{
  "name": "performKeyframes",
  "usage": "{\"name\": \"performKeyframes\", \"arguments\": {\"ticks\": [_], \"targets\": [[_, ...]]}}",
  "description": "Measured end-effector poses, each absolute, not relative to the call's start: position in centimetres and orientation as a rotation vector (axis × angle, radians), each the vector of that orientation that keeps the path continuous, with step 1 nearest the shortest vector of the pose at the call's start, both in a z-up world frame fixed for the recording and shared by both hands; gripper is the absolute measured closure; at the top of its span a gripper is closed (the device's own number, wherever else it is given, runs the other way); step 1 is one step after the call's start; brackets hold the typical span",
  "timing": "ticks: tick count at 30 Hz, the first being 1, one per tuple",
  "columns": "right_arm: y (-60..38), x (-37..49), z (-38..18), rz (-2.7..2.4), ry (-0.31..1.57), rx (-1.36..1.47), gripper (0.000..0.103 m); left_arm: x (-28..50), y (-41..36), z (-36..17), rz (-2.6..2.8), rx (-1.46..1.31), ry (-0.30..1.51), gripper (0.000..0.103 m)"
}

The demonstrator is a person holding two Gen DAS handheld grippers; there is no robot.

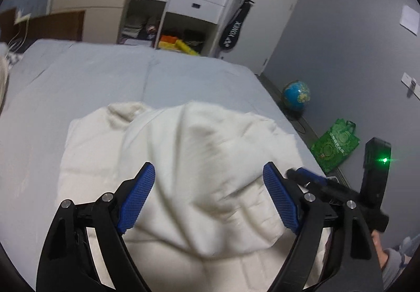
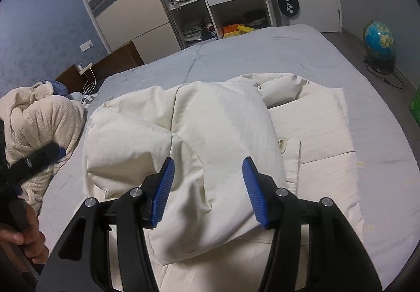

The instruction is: Fold large clothes

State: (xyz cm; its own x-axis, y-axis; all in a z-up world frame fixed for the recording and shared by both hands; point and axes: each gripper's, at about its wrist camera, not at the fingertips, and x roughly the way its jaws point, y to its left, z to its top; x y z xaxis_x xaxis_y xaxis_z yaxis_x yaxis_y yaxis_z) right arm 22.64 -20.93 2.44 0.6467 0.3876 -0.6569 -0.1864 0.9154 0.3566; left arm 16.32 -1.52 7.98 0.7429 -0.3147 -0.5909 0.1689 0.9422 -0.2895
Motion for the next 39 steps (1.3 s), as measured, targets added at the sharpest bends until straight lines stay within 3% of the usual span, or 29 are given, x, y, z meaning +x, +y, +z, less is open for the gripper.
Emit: {"name": "performKeyframes", "arguments": {"ticks": [10, 17, 39], "targets": [[-18.5, 26.5, 0.8, 0.346, 0.873, 0.145, 0.047, 22.9, -1.6, 1.8, -0.143, -0.156, 0.857, 0.022], [-16.4, 28.6, -2.5, 0.343, 0.942, -0.006, 0.038, 25.5, -0.6, -2.4, -0.138, -0.117, 0.958, 0.009], [-15.1, 29.9, -6.2, 0.318, 0.932, -0.122, 0.036, 28.2, -1.4, -6.6, -0.092, 0.011, 0.986, 0.005]]}}
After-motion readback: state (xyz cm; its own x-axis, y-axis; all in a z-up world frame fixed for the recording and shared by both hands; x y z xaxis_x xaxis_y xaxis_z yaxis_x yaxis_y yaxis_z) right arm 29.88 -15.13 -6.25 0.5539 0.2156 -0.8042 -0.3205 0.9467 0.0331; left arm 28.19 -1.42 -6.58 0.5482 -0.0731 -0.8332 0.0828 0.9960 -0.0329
